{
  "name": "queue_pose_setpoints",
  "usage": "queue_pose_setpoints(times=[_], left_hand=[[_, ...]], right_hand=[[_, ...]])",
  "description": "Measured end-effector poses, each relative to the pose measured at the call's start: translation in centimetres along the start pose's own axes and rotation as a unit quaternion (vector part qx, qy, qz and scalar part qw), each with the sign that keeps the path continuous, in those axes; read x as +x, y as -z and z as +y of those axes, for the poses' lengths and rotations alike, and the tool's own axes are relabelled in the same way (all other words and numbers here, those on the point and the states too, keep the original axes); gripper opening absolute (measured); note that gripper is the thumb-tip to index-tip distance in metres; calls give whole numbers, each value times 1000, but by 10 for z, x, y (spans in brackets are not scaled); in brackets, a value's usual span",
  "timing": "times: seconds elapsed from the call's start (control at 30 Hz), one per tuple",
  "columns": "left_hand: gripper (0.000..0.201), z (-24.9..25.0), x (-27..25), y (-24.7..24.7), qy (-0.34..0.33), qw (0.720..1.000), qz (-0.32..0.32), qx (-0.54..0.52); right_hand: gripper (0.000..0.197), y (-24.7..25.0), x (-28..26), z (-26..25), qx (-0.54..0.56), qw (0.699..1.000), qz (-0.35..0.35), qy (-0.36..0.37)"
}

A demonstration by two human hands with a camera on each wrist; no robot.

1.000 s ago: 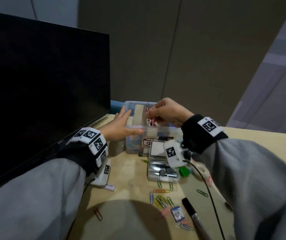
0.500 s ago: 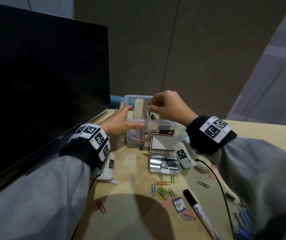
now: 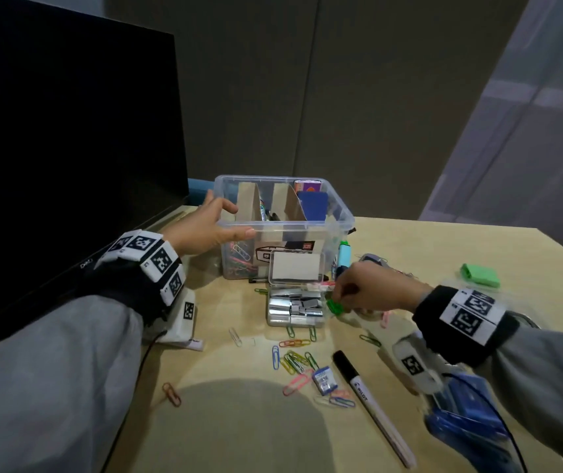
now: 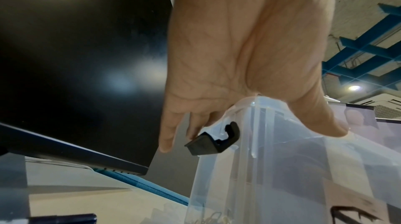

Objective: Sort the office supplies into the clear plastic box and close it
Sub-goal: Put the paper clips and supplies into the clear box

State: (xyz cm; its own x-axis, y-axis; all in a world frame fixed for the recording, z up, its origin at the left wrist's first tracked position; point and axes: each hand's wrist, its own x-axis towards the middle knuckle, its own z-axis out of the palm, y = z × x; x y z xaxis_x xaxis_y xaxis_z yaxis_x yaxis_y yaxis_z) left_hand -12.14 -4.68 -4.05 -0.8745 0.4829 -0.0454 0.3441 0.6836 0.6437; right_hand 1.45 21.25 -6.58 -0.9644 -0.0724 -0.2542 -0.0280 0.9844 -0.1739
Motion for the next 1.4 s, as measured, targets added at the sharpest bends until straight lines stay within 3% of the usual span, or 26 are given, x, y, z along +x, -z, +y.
queue_pose_setpoints(times=[0.27,0.43,0.6,0.87,0.97,1.07,1.2,1.3,1.4], left_hand=[[71,-4,3,0,3,1000,0,0],[67,0,1,-1,1,1000,6,-3],[63,0,2,-2,-1,1000,11,2],[64,-8,9,-2,-10,1000,11,8],[70,-11,11,-1,-11,1000,1,10],[70,-12,11,-1,-6,1000,-2,10],[65,-13,13,-2,-6,1000,3,9],[68,-13,14,-2,-9,1000,1,11],[72,-13,13,-2,-11,1000,-1,7]], right_hand=[[27,-8,11,-19,126,991,-41,20],[20,-6,16,-16,-25,999,31,29],[32,-7,12,-16,-84,996,-25,15],[23,-12,11,-15,-110,993,-36,20],[19,-9,13,-16,-91,995,6,32],[9,-2,17,-23,-17,994,56,91],[8,-4,22,-42,15,987,71,141],[14,-5,26,-47,-5,988,81,128],[6,-2,23,-42,-22,992,90,91]])
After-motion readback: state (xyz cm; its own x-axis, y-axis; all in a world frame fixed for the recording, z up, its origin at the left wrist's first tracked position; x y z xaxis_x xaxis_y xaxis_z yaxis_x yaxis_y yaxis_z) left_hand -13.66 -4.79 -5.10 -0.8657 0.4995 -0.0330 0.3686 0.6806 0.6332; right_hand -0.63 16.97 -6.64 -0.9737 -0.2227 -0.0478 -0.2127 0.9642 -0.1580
